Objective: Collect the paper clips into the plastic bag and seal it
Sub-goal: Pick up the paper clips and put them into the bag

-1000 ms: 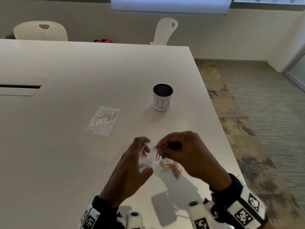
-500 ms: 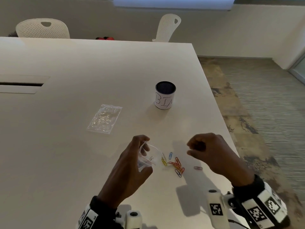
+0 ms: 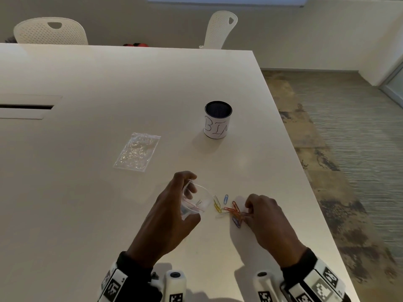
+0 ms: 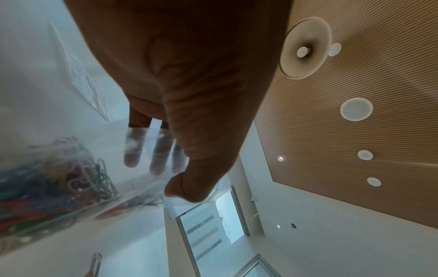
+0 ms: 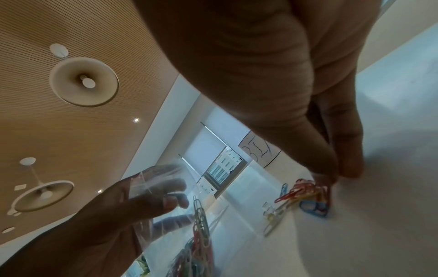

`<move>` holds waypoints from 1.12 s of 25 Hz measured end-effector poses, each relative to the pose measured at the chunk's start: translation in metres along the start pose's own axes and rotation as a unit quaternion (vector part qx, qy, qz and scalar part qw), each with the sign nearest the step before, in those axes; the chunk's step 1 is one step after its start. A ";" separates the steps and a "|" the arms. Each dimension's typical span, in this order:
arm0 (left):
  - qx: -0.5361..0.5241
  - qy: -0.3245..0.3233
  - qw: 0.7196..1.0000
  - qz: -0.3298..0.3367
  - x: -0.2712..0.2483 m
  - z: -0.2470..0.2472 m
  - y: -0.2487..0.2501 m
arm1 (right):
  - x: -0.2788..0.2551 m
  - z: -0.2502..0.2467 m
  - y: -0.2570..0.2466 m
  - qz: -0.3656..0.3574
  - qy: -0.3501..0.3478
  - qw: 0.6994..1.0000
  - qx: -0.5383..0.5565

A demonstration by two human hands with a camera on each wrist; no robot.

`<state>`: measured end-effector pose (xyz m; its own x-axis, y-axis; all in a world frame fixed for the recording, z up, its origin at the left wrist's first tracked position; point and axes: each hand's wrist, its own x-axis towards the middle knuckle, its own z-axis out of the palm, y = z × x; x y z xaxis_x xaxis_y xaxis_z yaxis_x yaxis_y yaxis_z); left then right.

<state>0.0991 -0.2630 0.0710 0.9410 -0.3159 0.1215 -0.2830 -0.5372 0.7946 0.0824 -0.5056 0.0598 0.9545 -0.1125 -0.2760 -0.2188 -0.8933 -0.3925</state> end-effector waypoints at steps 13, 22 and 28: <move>0.016 -0.001 1.000 0.001 -0.001 -0.003 -0.001 | 0.014 0.007 -0.018 -0.159 -0.053 0.985 -0.045; 0.013 -0.001 1.000 0.001 0.000 -0.004 0.001 | 0.027 0.011 -0.031 -0.216 0.004 0.973 -0.086; 0.015 0.001 1.000 0.001 0.000 -0.003 0.001 | 0.031 0.009 -0.034 -0.229 0.015 0.968 -0.100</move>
<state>0.0991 -0.2609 0.0735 0.9409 -0.3150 0.1247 -0.2902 -0.5594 0.7765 0.1171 -0.4751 0.0568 0.9483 0.3054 -0.0858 0.2697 -0.9186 -0.2889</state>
